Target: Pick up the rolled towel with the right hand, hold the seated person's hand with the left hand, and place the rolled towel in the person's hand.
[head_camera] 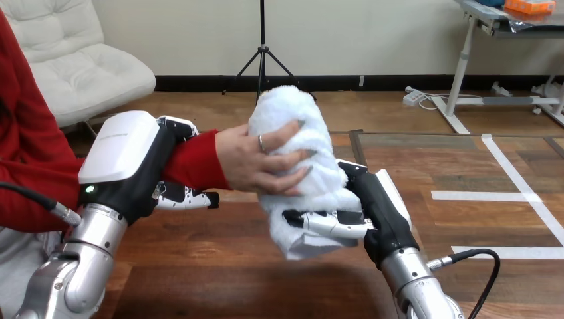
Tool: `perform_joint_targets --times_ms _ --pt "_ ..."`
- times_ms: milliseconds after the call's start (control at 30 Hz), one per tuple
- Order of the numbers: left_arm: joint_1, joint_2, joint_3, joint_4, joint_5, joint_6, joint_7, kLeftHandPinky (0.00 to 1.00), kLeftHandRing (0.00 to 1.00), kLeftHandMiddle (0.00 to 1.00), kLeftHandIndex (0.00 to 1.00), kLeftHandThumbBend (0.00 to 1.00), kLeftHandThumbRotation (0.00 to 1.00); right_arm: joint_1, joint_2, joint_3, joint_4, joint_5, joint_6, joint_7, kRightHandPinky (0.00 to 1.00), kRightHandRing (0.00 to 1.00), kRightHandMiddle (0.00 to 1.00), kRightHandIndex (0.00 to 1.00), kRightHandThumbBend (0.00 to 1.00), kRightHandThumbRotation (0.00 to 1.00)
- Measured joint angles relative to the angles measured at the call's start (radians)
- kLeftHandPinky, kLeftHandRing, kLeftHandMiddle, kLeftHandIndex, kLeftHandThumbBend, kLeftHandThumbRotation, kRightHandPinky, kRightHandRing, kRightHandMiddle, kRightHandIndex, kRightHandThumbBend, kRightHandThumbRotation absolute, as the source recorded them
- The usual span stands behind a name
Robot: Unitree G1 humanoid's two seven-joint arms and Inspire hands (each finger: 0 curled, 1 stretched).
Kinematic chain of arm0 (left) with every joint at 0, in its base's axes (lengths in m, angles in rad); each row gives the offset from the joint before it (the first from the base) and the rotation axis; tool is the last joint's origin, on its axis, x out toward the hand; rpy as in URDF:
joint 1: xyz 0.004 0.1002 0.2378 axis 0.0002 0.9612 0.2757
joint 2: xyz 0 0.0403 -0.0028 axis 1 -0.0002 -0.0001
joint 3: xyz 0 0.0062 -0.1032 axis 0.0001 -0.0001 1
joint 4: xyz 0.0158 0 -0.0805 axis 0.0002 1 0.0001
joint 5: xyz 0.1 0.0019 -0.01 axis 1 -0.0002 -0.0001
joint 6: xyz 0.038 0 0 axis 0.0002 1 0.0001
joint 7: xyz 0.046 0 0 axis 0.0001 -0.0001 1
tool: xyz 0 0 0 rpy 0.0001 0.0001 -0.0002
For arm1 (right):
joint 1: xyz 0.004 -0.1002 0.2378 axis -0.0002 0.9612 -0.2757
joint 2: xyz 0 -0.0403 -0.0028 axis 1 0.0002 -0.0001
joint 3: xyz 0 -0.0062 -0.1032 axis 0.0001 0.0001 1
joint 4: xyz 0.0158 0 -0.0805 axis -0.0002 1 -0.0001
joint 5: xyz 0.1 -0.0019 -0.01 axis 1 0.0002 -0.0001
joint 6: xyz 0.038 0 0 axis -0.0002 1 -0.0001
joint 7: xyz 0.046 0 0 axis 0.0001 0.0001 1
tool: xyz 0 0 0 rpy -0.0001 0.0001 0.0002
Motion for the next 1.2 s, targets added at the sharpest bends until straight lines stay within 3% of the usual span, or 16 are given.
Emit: perform_joint_targets --times_ms 233,433,700,1200 --pt "0.005 0.000 0.007 -0.037 0.007 0.034 -0.033 0.37 0.43 0.47 0.47 0.80 0.11 0.009 -0.004 -0.001 -0.030 0.014 0.030 0.034 0.56 0.65 0.71 0.74 0.97 0.81" --pt "0.013 0.002 0.008 -0.074 0.045 0.060 -0.049 0.43 0.52 0.56 0.54 0.83 0.29 0.015 -0.017 -0.002 -0.066 0.038 0.088 0.079 0.67 0.77 0.83 0.87 1.00 0.95" --pt "0.027 0.006 0.010 -0.109 0.052 0.072 -0.072 0.51 0.61 0.65 0.64 0.93 0.51 0.016 -0.035 -0.011 -0.116 0.099 0.184 0.143 0.82 0.88 0.92 0.97 1.00 0.99" --pt "0.067 0.001 0.010 -0.156 0.073 0.078 -0.074 0.73 0.74 0.79 0.78 1.00 0.72 0.026 -0.035 -0.034 -0.188 0.202 0.278 0.189 0.96 0.98 0.99 1.00 1.00 1.00"
